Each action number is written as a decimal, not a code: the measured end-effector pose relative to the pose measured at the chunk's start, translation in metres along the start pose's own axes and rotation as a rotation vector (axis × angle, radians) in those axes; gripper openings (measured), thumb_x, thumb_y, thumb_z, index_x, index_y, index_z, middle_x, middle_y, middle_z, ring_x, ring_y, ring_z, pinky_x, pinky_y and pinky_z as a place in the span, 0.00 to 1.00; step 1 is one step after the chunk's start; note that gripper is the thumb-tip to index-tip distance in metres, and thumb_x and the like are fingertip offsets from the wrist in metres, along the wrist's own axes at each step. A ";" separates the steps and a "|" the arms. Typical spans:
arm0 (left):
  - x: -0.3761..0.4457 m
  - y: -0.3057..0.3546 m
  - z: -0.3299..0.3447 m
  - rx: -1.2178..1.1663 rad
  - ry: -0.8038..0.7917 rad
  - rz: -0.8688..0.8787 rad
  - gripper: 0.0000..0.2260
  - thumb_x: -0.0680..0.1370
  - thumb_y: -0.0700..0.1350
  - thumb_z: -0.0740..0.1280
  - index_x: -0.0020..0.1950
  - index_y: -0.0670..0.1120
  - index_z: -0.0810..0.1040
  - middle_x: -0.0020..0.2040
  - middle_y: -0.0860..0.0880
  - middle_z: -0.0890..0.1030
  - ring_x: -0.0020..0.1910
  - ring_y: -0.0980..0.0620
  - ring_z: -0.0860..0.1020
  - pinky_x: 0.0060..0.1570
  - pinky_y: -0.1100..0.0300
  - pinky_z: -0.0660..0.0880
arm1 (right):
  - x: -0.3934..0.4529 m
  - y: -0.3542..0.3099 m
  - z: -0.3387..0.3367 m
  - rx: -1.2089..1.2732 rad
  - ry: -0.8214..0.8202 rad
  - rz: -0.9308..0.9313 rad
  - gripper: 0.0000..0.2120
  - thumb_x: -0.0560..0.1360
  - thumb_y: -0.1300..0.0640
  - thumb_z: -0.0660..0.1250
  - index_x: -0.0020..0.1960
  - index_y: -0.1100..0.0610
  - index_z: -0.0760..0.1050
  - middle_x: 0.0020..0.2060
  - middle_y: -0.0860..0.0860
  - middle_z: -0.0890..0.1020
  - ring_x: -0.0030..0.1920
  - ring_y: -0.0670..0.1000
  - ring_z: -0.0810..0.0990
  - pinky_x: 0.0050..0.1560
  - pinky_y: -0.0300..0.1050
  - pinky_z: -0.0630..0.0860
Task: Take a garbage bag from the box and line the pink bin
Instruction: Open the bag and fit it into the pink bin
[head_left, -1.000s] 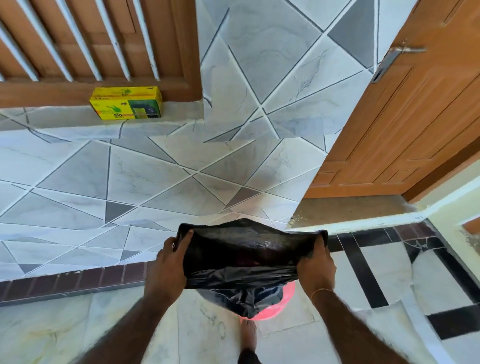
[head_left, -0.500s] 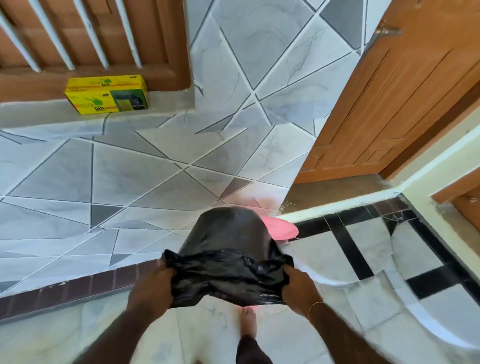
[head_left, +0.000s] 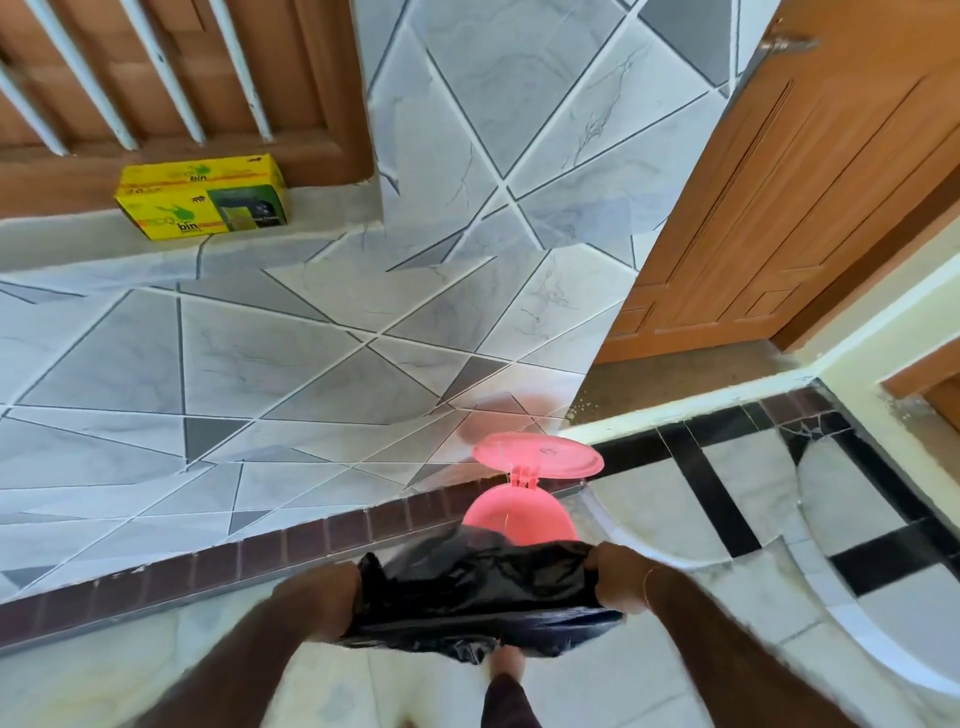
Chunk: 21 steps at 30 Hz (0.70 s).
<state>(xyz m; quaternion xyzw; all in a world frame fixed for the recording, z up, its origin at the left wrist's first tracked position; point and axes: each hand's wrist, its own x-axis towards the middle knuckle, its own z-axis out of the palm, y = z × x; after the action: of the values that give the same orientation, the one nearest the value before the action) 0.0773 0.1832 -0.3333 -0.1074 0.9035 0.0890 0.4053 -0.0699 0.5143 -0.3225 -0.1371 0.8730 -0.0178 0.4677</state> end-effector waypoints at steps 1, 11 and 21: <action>0.002 0.000 0.002 0.005 -0.012 0.010 0.12 0.71 0.46 0.57 0.52 0.49 0.75 0.56 0.49 0.81 0.55 0.47 0.79 0.50 0.55 0.77 | -0.001 0.002 -0.001 0.007 -0.030 0.013 0.11 0.73 0.64 0.58 0.50 0.59 0.78 0.33 0.48 0.74 0.47 0.56 0.83 0.35 0.37 0.72; 0.014 0.018 -0.013 -0.443 0.434 0.023 0.26 0.67 0.36 0.59 0.64 0.50 0.72 0.63 0.50 0.75 0.60 0.45 0.75 0.56 0.52 0.73 | -0.007 0.017 -0.015 0.368 0.595 0.105 0.32 0.69 0.65 0.65 0.73 0.55 0.66 0.56 0.61 0.82 0.56 0.65 0.79 0.57 0.52 0.75; 0.035 0.065 -0.024 -0.638 0.530 0.099 0.33 0.65 0.30 0.59 0.70 0.46 0.66 0.69 0.46 0.67 0.64 0.41 0.72 0.63 0.49 0.70 | -0.012 0.043 -0.010 0.562 0.849 0.158 0.30 0.74 0.65 0.63 0.74 0.54 0.60 0.69 0.60 0.71 0.57 0.69 0.77 0.56 0.61 0.75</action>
<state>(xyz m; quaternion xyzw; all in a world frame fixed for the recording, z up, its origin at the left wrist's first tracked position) 0.0197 0.2358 -0.3391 -0.2032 0.9078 0.3529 0.1005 -0.0818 0.5580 -0.3138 0.0795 0.9551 -0.2706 0.0910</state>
